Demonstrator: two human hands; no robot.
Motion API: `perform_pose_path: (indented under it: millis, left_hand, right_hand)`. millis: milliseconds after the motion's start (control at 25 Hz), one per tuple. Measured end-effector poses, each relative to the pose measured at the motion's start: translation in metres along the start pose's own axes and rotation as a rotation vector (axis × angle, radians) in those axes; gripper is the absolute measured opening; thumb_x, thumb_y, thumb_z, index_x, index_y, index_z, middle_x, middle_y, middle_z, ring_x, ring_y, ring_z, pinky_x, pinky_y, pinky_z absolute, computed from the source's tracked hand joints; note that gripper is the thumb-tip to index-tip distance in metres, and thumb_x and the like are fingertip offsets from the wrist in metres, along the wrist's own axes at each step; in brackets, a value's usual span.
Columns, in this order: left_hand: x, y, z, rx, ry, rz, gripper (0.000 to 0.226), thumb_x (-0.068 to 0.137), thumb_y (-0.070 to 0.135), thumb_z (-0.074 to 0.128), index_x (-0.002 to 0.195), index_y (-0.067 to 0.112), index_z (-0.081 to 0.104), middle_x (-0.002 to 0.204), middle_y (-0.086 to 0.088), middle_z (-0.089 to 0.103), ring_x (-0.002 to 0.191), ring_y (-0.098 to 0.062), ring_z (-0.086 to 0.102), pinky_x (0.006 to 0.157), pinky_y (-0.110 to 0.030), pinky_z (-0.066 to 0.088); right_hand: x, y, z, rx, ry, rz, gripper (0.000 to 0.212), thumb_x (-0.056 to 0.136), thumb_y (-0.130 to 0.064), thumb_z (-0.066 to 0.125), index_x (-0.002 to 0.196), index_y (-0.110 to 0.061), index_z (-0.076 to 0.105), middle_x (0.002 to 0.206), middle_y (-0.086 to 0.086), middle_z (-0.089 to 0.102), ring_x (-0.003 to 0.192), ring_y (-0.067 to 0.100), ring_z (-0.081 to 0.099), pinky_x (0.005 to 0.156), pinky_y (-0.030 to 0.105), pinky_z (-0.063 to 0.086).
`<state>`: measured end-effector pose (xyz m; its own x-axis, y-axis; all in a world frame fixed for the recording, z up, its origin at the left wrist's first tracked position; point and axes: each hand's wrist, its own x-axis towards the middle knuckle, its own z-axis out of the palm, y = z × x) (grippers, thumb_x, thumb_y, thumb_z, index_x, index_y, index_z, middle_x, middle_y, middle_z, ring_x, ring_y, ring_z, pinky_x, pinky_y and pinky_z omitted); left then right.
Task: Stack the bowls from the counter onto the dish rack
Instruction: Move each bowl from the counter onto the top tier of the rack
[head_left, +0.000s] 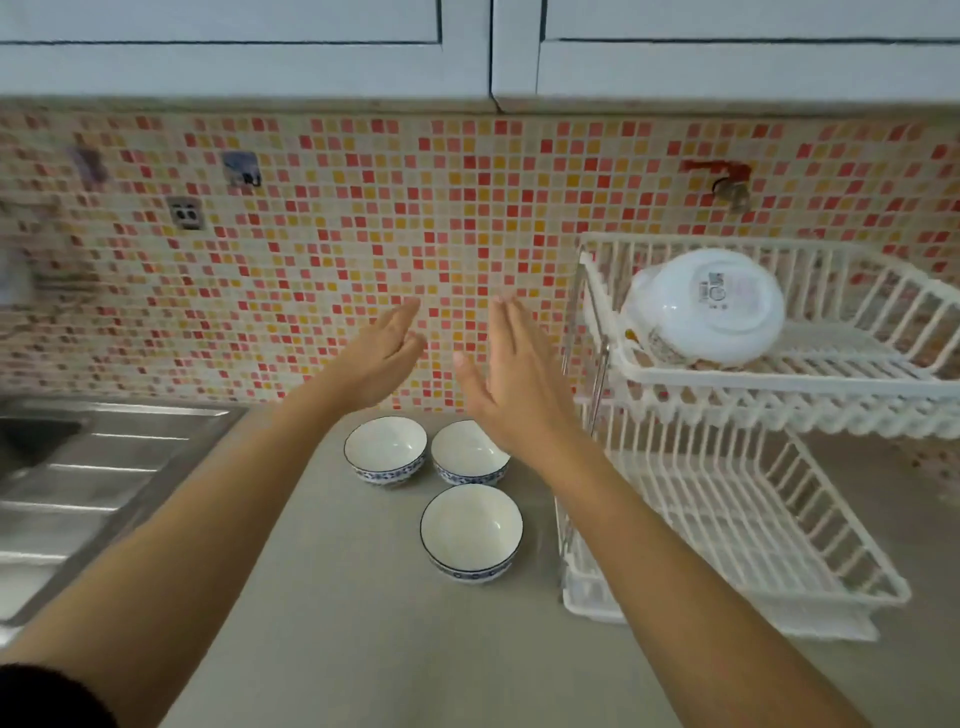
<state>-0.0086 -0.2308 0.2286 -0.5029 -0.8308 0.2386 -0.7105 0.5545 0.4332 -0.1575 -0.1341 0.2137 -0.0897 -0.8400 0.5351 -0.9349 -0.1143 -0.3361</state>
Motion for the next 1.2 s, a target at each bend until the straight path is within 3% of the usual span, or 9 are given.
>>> perform_pose_path:
  millis: [240, 320, 360, 480, 560, 640, 760, 920, 1200]
  left_hand:
    - [-0.031, -0.066, 0.082, -0.183, -0.233, -0.103, 0.051, 0.102, 0.025, 0.030, 0.148, 0.004, 0.023, 0.156, -0.009, 0.026, 0.141, -0.022, 0.026, 0.112, -0.028, 0.018]
    - [-0.036, -0.082, 0.120, -0.267, -0.286, -0.145, 0.052, 0.099, 0.028, 0.033, 0.142, -0.001, 0.033, 0.146, -0.011, 0.038, 0.128, -0.020, 0.038, 0.100, -0.019, 0.024]
    - [-0.038, -0.089, 0.138, -0.288, -0.315, -0.170, 0.058, 0.095, 0.035, 0.033, 0.141, -0.001, 0.034, 0.146, -0.013, 0.039, 0.130, -0.022, 0.039, 0.102, -0.019, 0.025]
    - [-0.034, -0.109, 0.187, -0.258, -0.419, -0.391, 0.060, 0.097, 0.037, 0.036, 0.143, 0.000, 0.028, 0.144, -0.023, 0.040, 0.133, -0.034, 0.039, 0.108, -0.037, 0.031]
    - [-0.032, -0.112, 0.210, -0.238, -0.457, -0.510, 0.062, 0.098, 0.038, 0.036, 0.147, 0.002, 0.021, 0.144, -0.025, 0.040, 0.133, -0.037, 0.040, 0.108, -0.040, 0.033]
    - [-0.030, -0.114, 0.227, -0.293, -0.480, -0.568, 0.061, 0.097, 0.037, 0.038, 0.146, 0.004, 0.021, 0.140, -0.028, 0.044, 0.128, -0.041, 0.044, 0.106, -0.043, 0.040]
    - [-0.025, -0.120, 0.238, -0.371, -0.477, -0.612, 0.039, 0.091, 0.009, 0.040, 0.130, 0.003, 0.034, 0.126, -0.029, 0.051, 0.112, -0.044, 0.054, 0.090, -0.052, 0.052]
    - [-0.030, -0.120, 0.219, -0.336, -0.478, -0.576, 0.030, 0.085, -0.005, 0.035, 0.114, 0.001, 0.037, 0.116, -0.028, 0.054, 0.094, -0.040, 0.058, 0.080, -0.046, 0.056]
    - [-0.014, -0.099, 0.116, -0.309, -0.224, -0.372, 0.042, 0.092, -0.001, 0.031, 0.134, 0.004, 0.030, 0.103, -0.024, 0.061, 0.085, -0.041, 0.066, 0.073, -0.049, 0.059]
  right_hand:
    - [-0.027, 0.032, 0.115, 0.015, -0.196, 0.430, 0.069, 0.097, -0.045, 0.032, 0.149, -0.006, 0.011, 0.159, 0.013, 0.007, 0.147, 0.027, 0.004, 0.120, 0.043, 0.011]
    - [-0.045, 0.057, 0.147, 0.060, -0.268, 0.613, 0.069, 0.096, -0.045, 0.036, 0.148, -0.005, 0.015, 0.157, 0.015, 0.016, 0.145, 0.030, 0.015, 0.117, 0.043, 0.021]
    - [-0.055, 0.069, 0.159, 0.071, -0.314, 0.682, 0.069, 0.095, -0.045, 0.037, 0.148, -0.005, 0.017, 0.155, 0.016, 0.021, 0.142, 0.031, 0.022, 0.115, 0.043, 0.025]
    - [-0.075, 0.091, 0.187, 0.070, -0.438, 0.871, 0.067, 0.096, -0.041, 0.036, 0.148, -0.004, 0.016, 0.151, 0.018, 0.029, 0.136, 0.034, 0.033, 0.109, 0.043, 0.032]
    - [-0.082, 0.097, 0.201, 0.073, -0.475, 0.940, 0.064, 0.097, -0.039, 0.037, 0.146, -0.002, 0.017, 0.148, 0.019, 0.034, 0.132, 0.036, 0.039, 0.105, 0.042, 0.034]
    - [-0.086, 0.099, 0.212, 0.096, -0.516, 0.964, 0.059, 0.098, -0.032, 0.039, 0.144, 0.000, 0.019, 0.145, 0.020, 0.039, 0.129, 0.037, 0.043, 0.103, 0.039, 0.037]
    - [-0.090, 0.104, 0.219, 0.092, -0.539, 0.978, 0.049, 0.093, -0.007, 0.045, 0.138, 0.000, 0.029, 0.139, 0.021, 0.045, 0.125, 0.037, 0.048, 0.098, 0.036, 0.040]
    - [-0.088, 0.094, 0.213, 0.091, -0.498, 0.941, 0.043, 0.087, 0.001, 0.043, 0.130, 0.001, 0.037, 0.133, 0.022, 0.050, 0.119, 0.038, 0.052, 0.092, 0.036, 0.044]
    - [-0.031, 0.037, 0.160, 0.177, -0.212, 0.781, 0.046, 0.088, 0.001, 0.043, 0.132, -0.007, 0.035, 0.117, 0.017, 0.058, 0.100, 0.035, 0.060, 0.076, 0.040, 0.055]
